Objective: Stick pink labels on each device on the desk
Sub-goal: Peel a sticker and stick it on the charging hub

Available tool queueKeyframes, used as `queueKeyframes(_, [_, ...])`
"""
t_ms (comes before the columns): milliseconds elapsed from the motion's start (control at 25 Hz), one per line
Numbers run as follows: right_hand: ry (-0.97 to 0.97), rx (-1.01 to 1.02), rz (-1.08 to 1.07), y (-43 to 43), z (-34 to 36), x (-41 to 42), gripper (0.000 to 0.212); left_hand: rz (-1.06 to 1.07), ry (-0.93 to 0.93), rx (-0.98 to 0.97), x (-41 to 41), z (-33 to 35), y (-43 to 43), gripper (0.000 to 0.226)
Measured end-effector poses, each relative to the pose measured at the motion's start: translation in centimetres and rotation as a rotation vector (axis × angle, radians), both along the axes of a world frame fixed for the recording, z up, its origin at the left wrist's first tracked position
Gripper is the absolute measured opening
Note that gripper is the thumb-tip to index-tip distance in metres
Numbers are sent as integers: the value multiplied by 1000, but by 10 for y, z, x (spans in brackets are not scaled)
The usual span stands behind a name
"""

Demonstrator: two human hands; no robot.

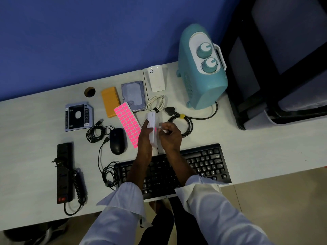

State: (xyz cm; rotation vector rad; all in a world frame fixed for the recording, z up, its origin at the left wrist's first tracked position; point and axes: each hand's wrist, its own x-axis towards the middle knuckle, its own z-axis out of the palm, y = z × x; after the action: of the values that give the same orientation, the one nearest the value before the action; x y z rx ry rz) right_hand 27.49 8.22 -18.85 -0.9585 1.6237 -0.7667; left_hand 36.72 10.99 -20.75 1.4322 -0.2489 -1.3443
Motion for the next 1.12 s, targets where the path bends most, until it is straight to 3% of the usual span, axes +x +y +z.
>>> queueKeyframes(160, [35, 15, -48, 9, 0, -9, 25, -114, -564, 56, -19, 4, -7, 68])
queueKeyframes(320, [121, 15, -88, 10, 1, -15, 27, -196, -931, 111, -29, -6, -2, 86])
queueKeyframes(640, [129, -104, -25, 14, 7, -6, 27, -268, -970, 35, -28, 5, 4, 64])
queueKeyframes(800, [118, -168, 87, 25, 9, 9, 25, -177, -1093, 76, 7, -6, 28, 58])
queueKeyframes(1000, [182, -138, 393, 42, 4, 26, 33, -119, -1213, 217, 59, 11, 24, 69])
queueKeyframes(1120, [226, -90, 557, 52, 5, 32, 40, -91, -1108, 224, 78, 15, 10, 73])
